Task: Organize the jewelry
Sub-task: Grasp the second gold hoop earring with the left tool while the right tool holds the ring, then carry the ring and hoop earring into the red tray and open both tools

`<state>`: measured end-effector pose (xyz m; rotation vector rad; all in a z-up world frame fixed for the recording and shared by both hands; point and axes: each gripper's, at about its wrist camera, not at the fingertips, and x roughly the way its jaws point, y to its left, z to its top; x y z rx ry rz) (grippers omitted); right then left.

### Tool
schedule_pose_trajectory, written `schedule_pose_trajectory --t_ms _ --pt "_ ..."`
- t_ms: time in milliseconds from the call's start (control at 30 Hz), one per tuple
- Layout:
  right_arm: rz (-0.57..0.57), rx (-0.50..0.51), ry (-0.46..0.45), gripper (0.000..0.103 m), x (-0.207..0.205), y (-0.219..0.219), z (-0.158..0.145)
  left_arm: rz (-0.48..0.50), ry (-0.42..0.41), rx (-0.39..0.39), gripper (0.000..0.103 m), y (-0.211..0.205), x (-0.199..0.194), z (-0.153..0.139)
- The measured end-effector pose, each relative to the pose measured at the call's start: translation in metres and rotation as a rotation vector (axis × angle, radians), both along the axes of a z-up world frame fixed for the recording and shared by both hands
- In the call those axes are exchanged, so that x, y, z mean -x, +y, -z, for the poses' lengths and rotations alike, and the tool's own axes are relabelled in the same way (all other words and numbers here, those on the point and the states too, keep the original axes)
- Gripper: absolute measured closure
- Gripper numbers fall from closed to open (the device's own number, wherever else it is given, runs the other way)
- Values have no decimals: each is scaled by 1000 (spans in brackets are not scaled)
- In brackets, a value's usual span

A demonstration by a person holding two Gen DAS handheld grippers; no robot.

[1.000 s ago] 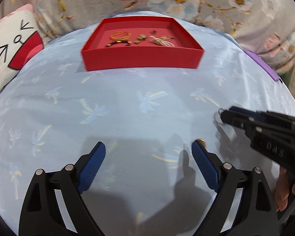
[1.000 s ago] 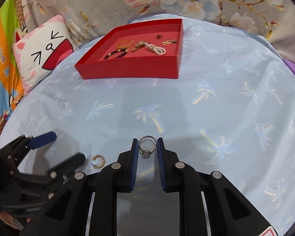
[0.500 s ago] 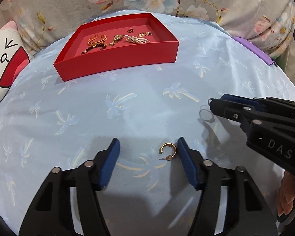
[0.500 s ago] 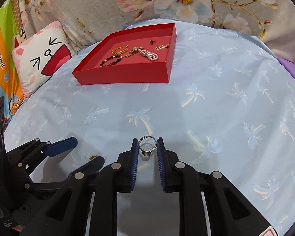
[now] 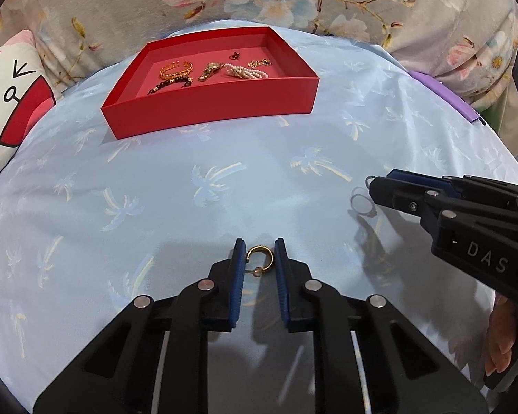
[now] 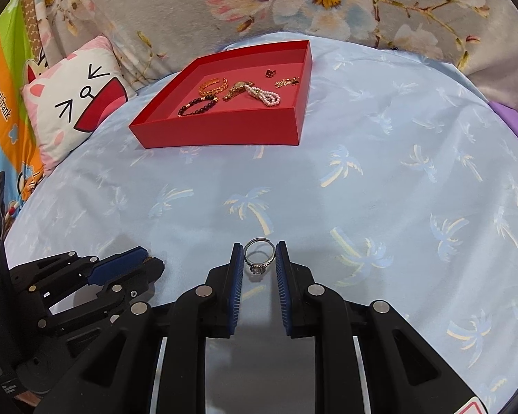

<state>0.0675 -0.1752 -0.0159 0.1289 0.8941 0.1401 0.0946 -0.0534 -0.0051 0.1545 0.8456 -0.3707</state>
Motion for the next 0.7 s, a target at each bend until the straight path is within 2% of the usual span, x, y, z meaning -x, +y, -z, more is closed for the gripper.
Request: schedule_pose_trajectory --t_ms 433,700 --pt "-12 -11 -20 86 2 0 -5 -40 24 44 87 20 -7 -6" --pt "-51 -17 -53 86 -13 0 -32 -71 -47 45 87 46 -34 -47"
